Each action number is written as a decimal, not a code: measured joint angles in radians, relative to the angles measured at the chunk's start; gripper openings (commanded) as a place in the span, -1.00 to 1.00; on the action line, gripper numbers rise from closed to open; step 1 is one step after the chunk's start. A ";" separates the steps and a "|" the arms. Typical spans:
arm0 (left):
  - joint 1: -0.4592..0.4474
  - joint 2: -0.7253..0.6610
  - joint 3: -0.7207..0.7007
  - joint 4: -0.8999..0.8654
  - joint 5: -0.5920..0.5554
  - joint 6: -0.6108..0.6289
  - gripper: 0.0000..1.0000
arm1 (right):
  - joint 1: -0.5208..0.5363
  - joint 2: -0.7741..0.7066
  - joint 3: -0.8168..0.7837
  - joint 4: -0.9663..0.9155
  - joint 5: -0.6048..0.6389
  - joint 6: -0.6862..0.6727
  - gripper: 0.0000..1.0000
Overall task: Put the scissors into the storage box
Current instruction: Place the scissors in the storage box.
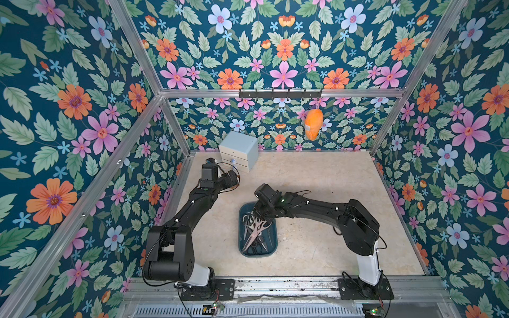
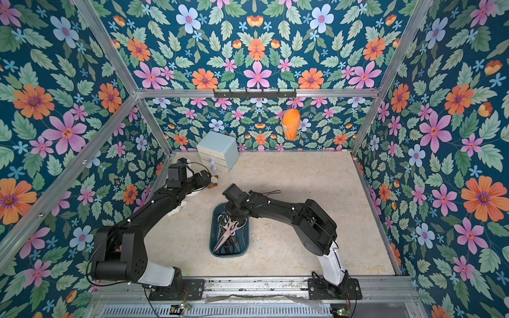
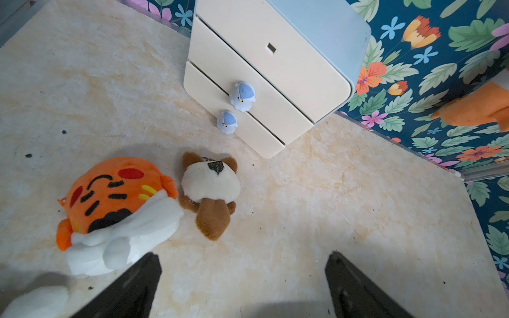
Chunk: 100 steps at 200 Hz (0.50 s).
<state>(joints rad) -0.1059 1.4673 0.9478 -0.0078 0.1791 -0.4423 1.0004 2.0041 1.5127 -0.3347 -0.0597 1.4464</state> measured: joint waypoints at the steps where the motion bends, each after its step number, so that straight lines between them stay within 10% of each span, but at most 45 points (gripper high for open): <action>1: 0.000 0.000 0.000 0.000 0.000 0.000 0.97 | 0.000 0.000 0.002 -0.001 0.002 -0.002 -0.55; 100: 0.001 0.000 -0.005 0.008 0.008 0.000 0.97 | -0.027 -0.122 0.061 -0.120 0.167 -0.222 -0.55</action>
<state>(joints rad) -0.1047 1.4673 0.9432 0.0006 0.1867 -0.4423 0.9737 1.8824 1.5738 -0.4545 0.1074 1.2247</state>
